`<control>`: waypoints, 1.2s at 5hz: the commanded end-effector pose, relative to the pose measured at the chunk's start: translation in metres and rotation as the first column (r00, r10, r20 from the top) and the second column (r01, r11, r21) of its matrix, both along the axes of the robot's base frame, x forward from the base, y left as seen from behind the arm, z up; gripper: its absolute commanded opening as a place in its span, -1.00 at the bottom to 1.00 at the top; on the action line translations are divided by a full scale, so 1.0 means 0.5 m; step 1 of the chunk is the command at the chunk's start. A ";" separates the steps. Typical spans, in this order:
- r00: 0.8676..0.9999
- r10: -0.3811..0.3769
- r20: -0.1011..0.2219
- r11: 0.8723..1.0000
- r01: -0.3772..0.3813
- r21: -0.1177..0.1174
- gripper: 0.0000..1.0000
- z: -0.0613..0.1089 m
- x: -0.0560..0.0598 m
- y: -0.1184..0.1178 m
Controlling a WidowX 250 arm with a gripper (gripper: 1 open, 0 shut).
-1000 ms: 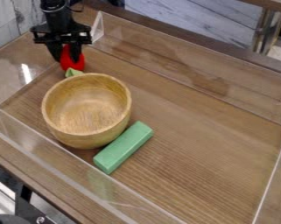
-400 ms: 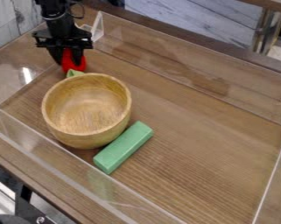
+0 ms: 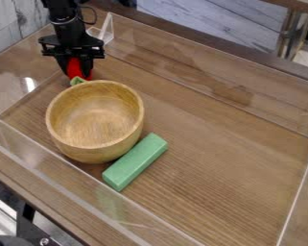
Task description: Move the red fruit to the left
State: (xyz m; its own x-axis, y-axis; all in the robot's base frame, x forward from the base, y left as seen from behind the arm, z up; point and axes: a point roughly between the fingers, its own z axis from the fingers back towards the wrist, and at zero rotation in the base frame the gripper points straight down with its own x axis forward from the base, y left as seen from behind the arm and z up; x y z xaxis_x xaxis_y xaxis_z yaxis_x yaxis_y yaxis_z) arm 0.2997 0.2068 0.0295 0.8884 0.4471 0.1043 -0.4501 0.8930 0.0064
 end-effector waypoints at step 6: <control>0.996 -0.046 0.076 0.999 0.045 0.009 1.00 0.063 0.107 -0.101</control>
State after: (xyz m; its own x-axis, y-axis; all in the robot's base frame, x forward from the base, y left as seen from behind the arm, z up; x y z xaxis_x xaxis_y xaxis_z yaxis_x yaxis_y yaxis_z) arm 0.3460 0.1537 0.0323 0.9081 0.4082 0.0937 -0.4083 0.9127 -0.0194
